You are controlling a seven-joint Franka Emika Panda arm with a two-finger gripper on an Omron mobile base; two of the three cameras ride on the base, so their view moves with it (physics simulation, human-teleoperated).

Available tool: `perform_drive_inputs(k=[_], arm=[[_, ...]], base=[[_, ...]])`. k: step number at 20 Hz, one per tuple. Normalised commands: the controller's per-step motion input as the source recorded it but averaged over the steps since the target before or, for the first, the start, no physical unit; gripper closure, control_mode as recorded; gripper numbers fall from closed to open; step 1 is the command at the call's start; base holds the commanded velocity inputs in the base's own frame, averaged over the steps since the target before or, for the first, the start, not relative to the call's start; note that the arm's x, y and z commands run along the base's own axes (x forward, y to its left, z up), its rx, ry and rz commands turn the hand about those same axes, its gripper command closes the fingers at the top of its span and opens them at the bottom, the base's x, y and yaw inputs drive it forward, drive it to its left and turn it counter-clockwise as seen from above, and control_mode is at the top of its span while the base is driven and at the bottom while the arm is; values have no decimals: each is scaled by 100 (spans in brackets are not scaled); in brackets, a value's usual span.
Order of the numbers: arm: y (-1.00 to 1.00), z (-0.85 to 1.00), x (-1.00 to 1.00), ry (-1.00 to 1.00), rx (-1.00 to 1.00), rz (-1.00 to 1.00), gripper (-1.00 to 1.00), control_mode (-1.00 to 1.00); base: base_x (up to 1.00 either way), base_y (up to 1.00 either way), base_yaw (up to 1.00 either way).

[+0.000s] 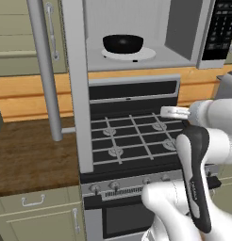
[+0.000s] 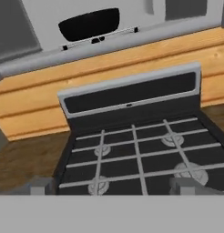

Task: Open the microwave, place the bowl with waffle inside the microwave, then close the microwave door and turn it on.

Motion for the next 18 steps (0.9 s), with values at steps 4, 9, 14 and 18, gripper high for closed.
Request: perform_drive_inputs(k=[4, 9, 14, 18], arm=[[21, -78, 22, -6, -26, 0, -100, -100], [30, -70, 24, -5, -24, -1, -100, -100], [36, -65, 16, -8, -22, -2, -100, -100], [42, -67, 11, -13, -21, -1, -100, -100]], base=[[0, 0, 0], [0, 0, 0], [0, 0, 0], [0, 0, 0]])
